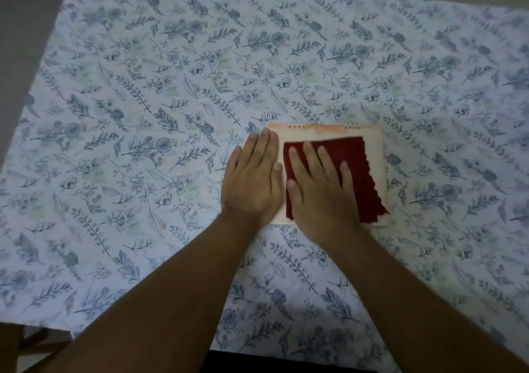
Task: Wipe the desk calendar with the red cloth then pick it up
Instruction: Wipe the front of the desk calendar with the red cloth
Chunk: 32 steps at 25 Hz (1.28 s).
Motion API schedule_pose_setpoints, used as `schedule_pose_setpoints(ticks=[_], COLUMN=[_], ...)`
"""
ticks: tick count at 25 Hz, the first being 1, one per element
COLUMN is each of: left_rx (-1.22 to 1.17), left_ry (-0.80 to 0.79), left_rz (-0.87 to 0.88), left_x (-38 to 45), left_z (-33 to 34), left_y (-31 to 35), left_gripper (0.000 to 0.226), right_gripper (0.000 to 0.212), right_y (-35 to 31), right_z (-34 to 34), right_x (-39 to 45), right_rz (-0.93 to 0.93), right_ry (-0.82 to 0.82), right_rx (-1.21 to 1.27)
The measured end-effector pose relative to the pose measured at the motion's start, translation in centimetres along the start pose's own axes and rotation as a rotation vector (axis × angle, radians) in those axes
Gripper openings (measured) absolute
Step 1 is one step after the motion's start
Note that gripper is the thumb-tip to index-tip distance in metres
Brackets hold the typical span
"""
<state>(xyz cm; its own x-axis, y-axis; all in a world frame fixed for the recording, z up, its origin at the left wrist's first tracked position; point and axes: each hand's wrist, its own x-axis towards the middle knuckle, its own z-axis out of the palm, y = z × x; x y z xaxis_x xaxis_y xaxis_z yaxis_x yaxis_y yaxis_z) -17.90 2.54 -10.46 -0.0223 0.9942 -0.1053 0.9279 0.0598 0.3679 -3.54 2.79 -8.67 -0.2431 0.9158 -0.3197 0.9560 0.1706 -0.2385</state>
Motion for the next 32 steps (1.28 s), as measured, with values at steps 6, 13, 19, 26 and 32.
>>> schedule_pose_setpoints(ticks=[6,13,19,26,32], left_rx=[0.077,0.012,0.100,0.070,0.046], left_ry=[0.021,0.009,0.011,0.059,0.036], left_rz=[0.059,0.055,0.129,0.138,0.113], left_x=[0.1,0.4,0.6,0.6,0.6], left_z=[0.0,-0.5,-0.7,-0.7,-0.7], left_y=[-0.9,-1.5,-2.5,-2.6,-2.6], left_gripper=[0.060,0.058,0.057,0.055,0.056], right_gripper=[0.060,0.060,0.060,0.061,0.061], right_y=[-0.5,-0.8,-1.8,-2.2,0.0], right_z=[1.0,0.0,1.4,0.2,1.5], right_x=[-3.6,2.2,-5.5,1.3,-3.5], right_rz=[0.001,-0.002,-0.001,0.024,0.001], right_ry=[0.074,0.035,0.053,0.044,0.029], right_rx=[0.008,0.003,0.023,0.025,0.001])
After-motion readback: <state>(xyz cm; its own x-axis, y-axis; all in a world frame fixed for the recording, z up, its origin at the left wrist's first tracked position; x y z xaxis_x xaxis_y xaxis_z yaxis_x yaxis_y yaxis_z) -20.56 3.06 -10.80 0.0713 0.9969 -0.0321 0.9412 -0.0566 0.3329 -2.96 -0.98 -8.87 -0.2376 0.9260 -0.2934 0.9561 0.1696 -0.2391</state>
